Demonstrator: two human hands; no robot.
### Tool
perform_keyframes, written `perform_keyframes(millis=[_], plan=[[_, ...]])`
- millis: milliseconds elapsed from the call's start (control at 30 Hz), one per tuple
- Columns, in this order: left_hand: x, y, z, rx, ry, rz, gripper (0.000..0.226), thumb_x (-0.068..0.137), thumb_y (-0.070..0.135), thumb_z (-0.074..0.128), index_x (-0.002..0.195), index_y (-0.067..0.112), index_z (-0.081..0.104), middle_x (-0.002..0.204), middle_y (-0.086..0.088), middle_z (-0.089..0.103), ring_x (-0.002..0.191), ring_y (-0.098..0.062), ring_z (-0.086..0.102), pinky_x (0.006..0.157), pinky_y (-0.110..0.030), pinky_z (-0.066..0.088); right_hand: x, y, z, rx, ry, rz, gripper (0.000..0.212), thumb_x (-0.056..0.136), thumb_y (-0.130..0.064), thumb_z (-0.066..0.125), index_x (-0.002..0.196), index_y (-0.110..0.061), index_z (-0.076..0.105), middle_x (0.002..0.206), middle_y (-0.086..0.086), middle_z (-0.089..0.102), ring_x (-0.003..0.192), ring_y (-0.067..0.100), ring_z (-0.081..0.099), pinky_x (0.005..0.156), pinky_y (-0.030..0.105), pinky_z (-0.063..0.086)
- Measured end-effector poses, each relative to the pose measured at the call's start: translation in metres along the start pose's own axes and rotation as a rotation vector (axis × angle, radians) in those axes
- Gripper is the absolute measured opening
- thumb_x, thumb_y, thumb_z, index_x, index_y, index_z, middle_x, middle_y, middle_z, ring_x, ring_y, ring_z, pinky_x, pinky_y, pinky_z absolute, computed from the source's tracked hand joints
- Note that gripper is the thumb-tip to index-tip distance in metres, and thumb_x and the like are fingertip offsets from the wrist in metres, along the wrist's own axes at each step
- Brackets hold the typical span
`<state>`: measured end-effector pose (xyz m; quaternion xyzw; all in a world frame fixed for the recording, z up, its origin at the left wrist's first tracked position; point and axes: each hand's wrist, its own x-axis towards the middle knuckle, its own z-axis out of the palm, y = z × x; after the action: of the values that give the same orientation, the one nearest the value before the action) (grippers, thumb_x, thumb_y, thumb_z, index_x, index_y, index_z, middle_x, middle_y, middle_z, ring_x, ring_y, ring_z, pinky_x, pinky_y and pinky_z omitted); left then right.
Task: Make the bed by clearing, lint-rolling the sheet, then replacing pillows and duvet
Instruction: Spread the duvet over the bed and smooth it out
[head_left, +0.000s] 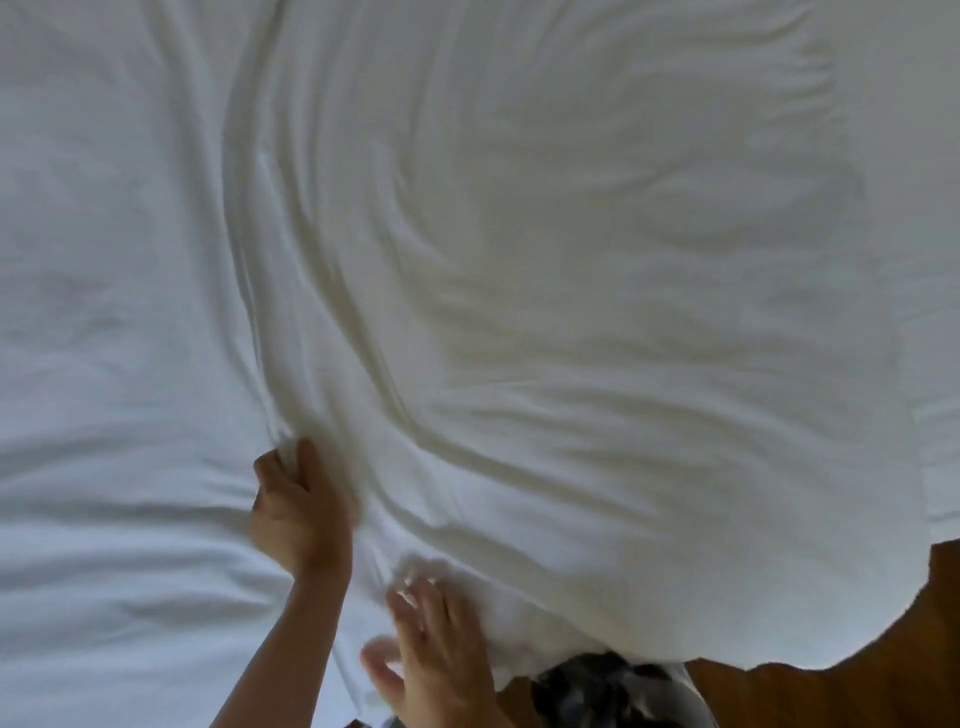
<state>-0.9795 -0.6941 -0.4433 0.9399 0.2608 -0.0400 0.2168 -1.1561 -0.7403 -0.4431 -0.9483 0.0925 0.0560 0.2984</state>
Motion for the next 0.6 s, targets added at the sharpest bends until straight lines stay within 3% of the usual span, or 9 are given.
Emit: perform_keyframes(millis=[67,133,200,267,433,533,600], plan=[[-0.008,-0.016,-0.004,-0.044,-0.031,-0.013,0.041,0.1,0.037,0.043,0.096,-0.003,0.053,0.079,-0.029,0.06,0.075,-0.047,0.055,0.064,-0.038,0.029,-0.008,-0.01,0.007,-0.002,-0.014,0.042,0.054,0.061,-0.046,0.069,0.102,-0.013,0.066,0.096,0.006,0.062,0.083,0.026,0.058,0.074,0.034,0.052],[-0.019,-0.042,-0.015,-0.052,-0.087,-0.013,0.036,0.102,0.033,0.044,0.088,0.001,0.05,0.065,-0.015,0.053,0.067,-0.037,0.049,0.063,-0.036,0.028,-0.015,-0.023,0.015,-0.053,-0.058,0.075,0.052,0.071,-0.054,0.064,0.102,-0.013,0.059,0.093,0.003,0.061,0.083,0.022,0.057,0.074,0.032,0.053],[-0.036,-0.065,-0.028,-0.052,-0.21,0.058,0.037,0.103,0.035,0.042,0.082,0.005,0.046,0.057,-0.004,0.045,0.06,-0.032,0.046,0.058,-0.036,0.032,-0.024,-0.036,0.02,-0.062,-0.044,0.111,0.047,0.077,-0.057,0.059,0.098,-0.015,0.058,0.088,0.0,0.061,0.079,0.017,0.057,0.071,0.027,0.052],[-0.052,-0.082,-0.04,-0.047,-0.334,0.157,0.038,0.103,0.037,0.039,0.081,0.006,0.046,0.058,-0.005,0.047,0.059,-0.033,0.05,0.056,-0.039,0.038,-0.028,-0.05,0.021,-0.079,-0.073,0.107,0.043,0.079,-0.058,0.052,0.09,-0.017,0.057,0.083,-0.003,0.06,0.074,0.014,0.055,0.065,0.023,0.049],[-0.063,-0.104,-0.056,-0.139,-0.437,0.172,0.04,0.105,0.027,0.035,0.074,0.006,0.049,0.058,-0.001,0.048,0.057,-0.026,0.047,0.053,-0.034,0.031,-0.037,-0.066,0.02,-0.201,-0.204,0.205,0.026,0.091,-0.035,0.044,0.089,-0.02,0.064,0.078,-0.005,0.066,0.065,0.01,0.061,0.05,0.02,0.046],[-0.057,-0.116,-0.062,-0.15,-0.418,0.184,0.042,0.106,0.026,0.034,0.072,0.007,0.049,0.057,0.002,0.046,0.053,-0.016,0.043,0.05,-0.032,0.028,-0.041,-0.076,0.025,-0.159,-0.311,0.135,0.029,0.1,-0.031,0.036,0.099,-0.013,0.059,0.081,0.003,0.065,0.062,0.018,0.058,0.052,0.027,0.043],[-0.054,-0.13,-0.068,-0.111,-0.381,0.21,0.04,0.106,0.026,0.033,0.074,0.007,0.048,0.058,0.003,0.045,0.054,-0.018,0.041,0.055,-0.033,0.029,-0.05,-0.089,0.034,-0.138,-0.329,0.081,0.033,0.101,-0.031,0.033,0.097,-0.01,0.057,0.08,0.006,0.061,0.059,0.02,0.052,0.053,0.029,0.043]])
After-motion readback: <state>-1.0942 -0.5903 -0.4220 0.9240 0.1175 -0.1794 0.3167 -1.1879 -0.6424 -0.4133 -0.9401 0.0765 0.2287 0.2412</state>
